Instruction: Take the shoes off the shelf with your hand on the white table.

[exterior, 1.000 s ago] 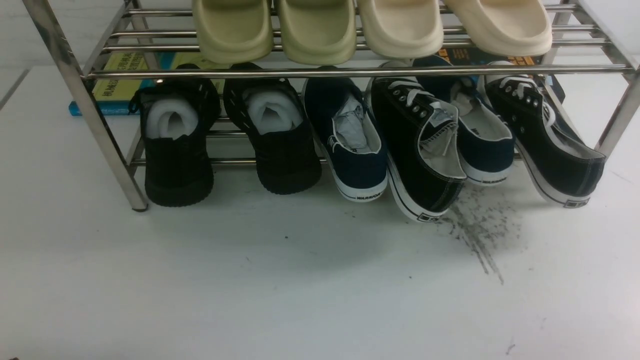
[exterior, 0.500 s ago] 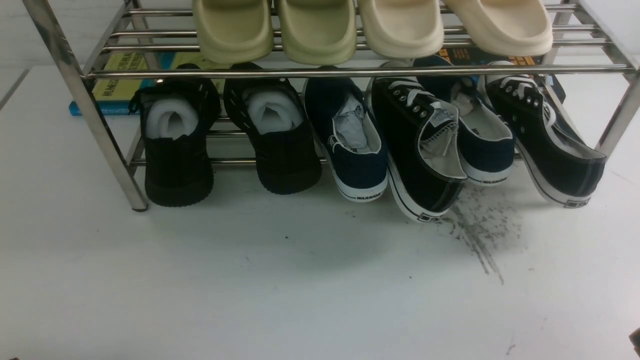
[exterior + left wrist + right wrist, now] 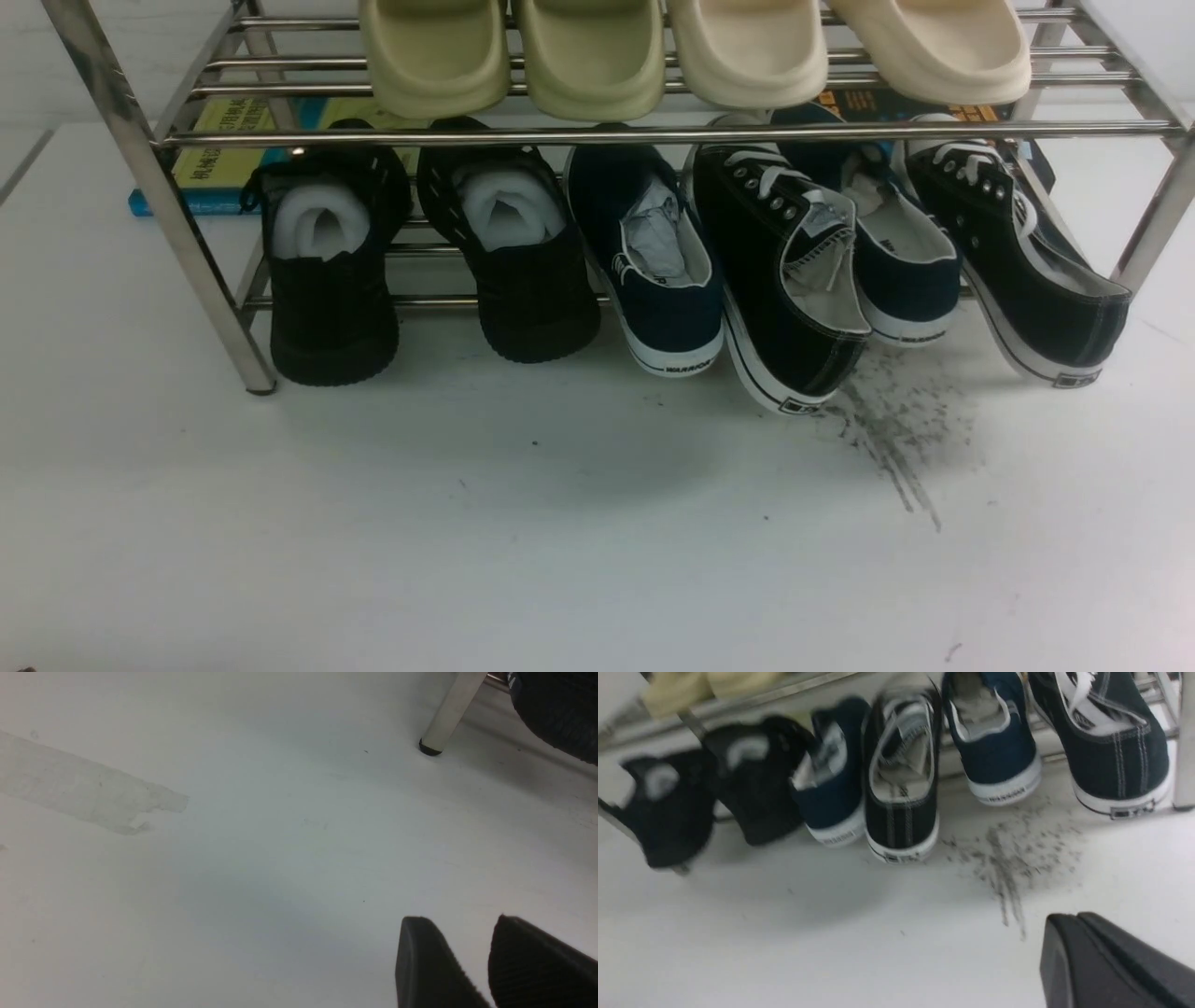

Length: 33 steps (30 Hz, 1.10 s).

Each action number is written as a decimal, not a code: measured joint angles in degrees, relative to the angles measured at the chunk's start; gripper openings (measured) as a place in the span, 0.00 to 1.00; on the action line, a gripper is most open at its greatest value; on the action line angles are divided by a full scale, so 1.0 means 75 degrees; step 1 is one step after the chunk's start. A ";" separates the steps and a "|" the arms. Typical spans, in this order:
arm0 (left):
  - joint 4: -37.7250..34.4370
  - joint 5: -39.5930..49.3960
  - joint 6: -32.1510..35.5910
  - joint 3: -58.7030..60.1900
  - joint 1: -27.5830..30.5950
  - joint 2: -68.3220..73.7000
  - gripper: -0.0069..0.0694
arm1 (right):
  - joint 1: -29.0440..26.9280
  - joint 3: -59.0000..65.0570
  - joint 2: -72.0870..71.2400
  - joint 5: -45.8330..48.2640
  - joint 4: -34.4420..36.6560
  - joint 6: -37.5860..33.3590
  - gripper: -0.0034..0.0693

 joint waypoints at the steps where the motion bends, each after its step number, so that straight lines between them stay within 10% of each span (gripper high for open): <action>1: 0.0000 0.0000 0.0000 0.0000 0.0000 0.0000 0.40 | 0.0000 -0.0383 0.0537 0.0385 -0.0287 -0.0018 0.03; 9: 0.0000 0.0000 0.0000 0.0000 0.0000 0.0000 0.40 | 0.0000 -0.2414 0.3700 0.2216 -0.1245 -0.0379 0.05; 20: 0.0000 0.0000 0.0000 0.0000 0.0000 0.0000 0.40 | 0.0568 -0.3815 0.6068 0.3013 0.0240 -0.2123 0.05; 33: 0.0000 0.0000 0.0000 0.0000 0.0000 0.0000 0.40 | 0.2512 -0.6116 0.8279 0.2852 -0.3297 -0.0231 0.13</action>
